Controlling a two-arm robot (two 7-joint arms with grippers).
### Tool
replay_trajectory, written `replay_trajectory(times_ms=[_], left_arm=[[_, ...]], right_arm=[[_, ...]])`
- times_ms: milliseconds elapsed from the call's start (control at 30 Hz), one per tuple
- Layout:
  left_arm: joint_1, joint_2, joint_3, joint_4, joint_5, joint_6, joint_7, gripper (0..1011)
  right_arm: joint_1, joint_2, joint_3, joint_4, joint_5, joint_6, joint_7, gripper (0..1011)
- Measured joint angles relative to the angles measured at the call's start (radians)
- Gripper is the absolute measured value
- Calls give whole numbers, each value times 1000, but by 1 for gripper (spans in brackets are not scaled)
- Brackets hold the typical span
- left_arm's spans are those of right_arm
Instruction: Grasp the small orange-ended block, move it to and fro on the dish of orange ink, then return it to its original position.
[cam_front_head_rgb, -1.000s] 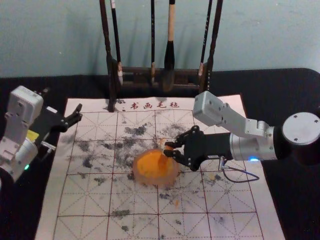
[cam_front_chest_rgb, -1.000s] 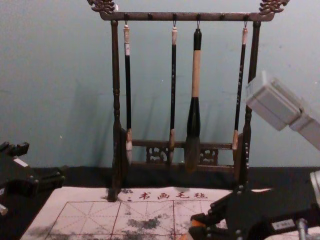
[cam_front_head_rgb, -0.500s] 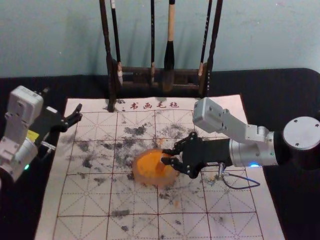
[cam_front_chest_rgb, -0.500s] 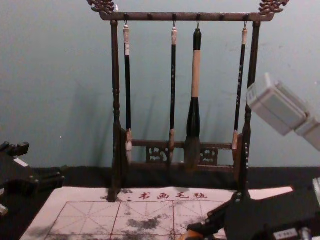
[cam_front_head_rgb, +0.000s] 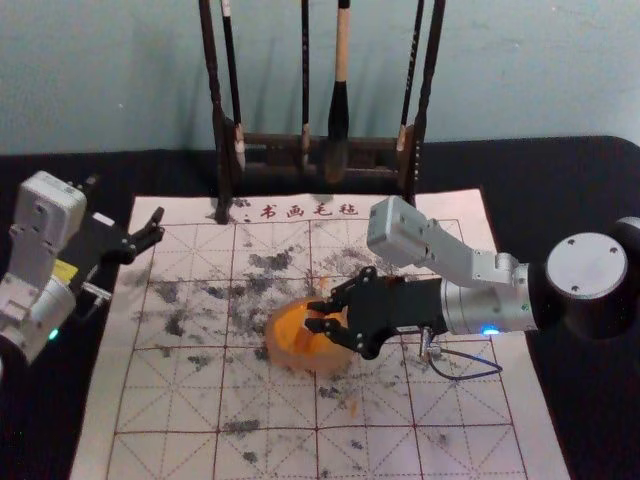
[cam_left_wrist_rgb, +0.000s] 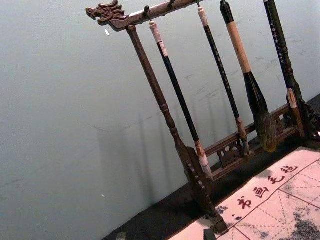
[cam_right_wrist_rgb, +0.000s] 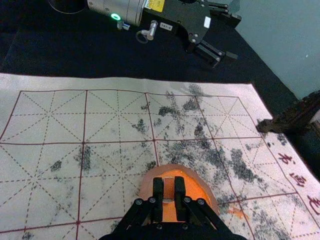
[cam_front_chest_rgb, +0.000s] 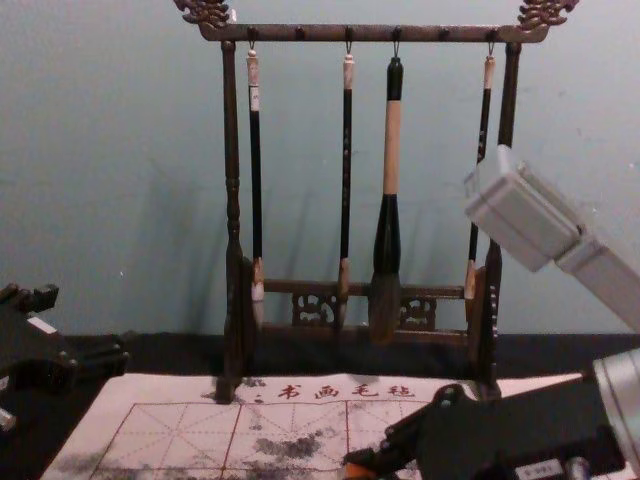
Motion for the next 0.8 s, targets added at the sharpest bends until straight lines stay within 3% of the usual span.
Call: replay_trajectory(times_ms=[467,800], left_arm=[[0,0,0,0,0,0,0,1001],[0,0,0,0,0,0,0,1002]], right_arm=[[32,-45,-9,49,-11,1,-19,136],[40,-52,-7,69,-24,0,-31,136]])
